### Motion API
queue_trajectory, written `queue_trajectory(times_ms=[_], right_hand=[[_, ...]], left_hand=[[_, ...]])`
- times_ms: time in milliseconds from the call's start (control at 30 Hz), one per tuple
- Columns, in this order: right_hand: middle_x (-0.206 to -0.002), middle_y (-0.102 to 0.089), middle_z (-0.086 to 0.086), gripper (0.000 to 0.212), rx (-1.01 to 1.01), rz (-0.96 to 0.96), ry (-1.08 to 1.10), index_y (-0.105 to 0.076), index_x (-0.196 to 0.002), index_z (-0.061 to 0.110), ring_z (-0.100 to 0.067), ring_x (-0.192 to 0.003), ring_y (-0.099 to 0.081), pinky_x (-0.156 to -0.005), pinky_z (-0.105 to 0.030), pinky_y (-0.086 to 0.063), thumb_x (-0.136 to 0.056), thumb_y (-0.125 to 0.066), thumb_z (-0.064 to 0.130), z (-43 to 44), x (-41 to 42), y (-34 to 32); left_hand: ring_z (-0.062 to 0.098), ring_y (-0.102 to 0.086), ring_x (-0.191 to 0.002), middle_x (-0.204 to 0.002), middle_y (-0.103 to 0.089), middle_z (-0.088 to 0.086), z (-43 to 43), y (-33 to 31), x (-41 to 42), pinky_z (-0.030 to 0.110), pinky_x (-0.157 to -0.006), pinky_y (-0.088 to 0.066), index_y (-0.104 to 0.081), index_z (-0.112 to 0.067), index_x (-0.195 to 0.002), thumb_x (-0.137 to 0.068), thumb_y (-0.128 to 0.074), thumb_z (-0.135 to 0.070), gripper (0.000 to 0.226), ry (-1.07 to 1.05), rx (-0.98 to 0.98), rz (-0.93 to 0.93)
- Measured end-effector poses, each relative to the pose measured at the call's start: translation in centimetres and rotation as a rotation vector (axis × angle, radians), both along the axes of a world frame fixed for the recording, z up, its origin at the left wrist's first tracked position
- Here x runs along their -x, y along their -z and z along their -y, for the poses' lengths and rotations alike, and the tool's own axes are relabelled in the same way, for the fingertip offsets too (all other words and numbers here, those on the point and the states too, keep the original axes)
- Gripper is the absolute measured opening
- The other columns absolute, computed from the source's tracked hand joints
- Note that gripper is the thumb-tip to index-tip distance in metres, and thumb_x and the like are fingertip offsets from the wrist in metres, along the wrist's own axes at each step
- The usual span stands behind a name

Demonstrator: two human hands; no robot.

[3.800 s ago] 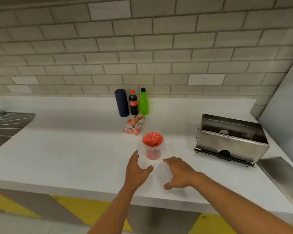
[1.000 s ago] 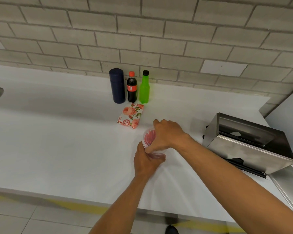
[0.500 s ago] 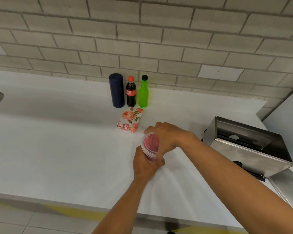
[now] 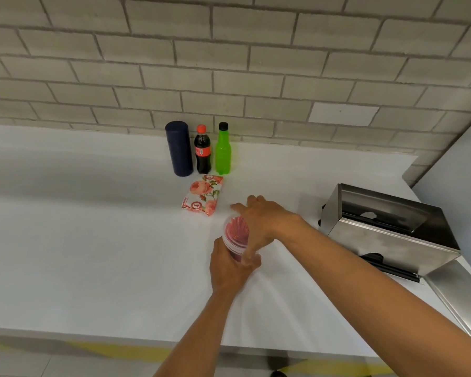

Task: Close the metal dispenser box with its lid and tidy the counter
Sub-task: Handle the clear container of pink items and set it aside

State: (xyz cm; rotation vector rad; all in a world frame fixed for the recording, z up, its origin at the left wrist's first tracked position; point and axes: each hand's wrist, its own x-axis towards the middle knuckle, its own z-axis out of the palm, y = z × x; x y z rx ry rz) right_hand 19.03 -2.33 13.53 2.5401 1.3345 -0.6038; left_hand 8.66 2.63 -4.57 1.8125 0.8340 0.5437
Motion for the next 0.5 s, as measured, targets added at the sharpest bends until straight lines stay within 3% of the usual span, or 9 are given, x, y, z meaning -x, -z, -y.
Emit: queue_trajectory(times_ms=[100, 233, 367, 500], right_hand=[[-0.141, -0.045, -0.005, 0.128, -0.026, -0.042, -0.036, -0.028, -0.159, 0.039, -0.028, -0.131, -0.046, -0.084, -0.035, -0.047, -0.050, -0.095, 0.052, 0.1, -0.3, 0.1], [-0.134, -0.053, -0.001, 0.122, -0.096, 0.023, 0.014, -0.040, -0.153, 0.037, -0.026, -0.117, -0.058, -0.074, -0.030, -0.040, -0.044, -0.083, 0.072, 0.2, -0.1, 0.7], [-0.134, -0.059, -0.004, 0.120, -0.098, 0.088, 0.032, -0.047, -0.150, 0.029, -0.027, -0.115, -0.060, -0.084, -0.035, -0.049, -0.046, -0.077, 0.081, 0.1, 0.2, 0.9], [-0.149, -0.045, -0.007, 0.136, -0.022, -0.012, 0.006, -0.028, -0.161, 0.032, -0.031, -0.136, -0.044, -0.098, -0.040, -0.046, -0.046, -0.090, 0.068, 0.1, -0.1, 0.0]], left_hand=[[0.009, -0.064, -0.093, -0.111, -0.061, -0.017, 0.1, 0.3, 0.0, 0.007, -0.071, -0.044, -0.047, -0.041, -0.127, -0.049, -0.089, -0.066, 0.092, -0.003, -0.014, -0.001], [-0.005, -0.062, -0.087, -0.103, -0.057, -0.030, -0.1, 0.4, 0.0, 0.003, -0.065, -0.042, -0.042, -0.050, -0.121, -0.047, -0.092, -0.062, 0.090, -0.008, -0.012, 0.023], [-0.009, -0.059, -0.085, -0.104, -0.053, -0.034, -0.2, 0.2, -0.1, 0.000, -0.065, -0.041, -0.042, -0.049, -0.123, -0.049, -0.092, -0.063, 0.090, 0.004, -0.034, 0.036], [0.007, -0.065, -0.091, -0.111, -0.062, -0.019, -0.1, 0.4, -0.2, 0.002, -0.068, -0.042, -0.049, -0.041, -0.127, -0.049, -0.090, -0.068, 0.092, 0.008, -0.021, 0.015]])
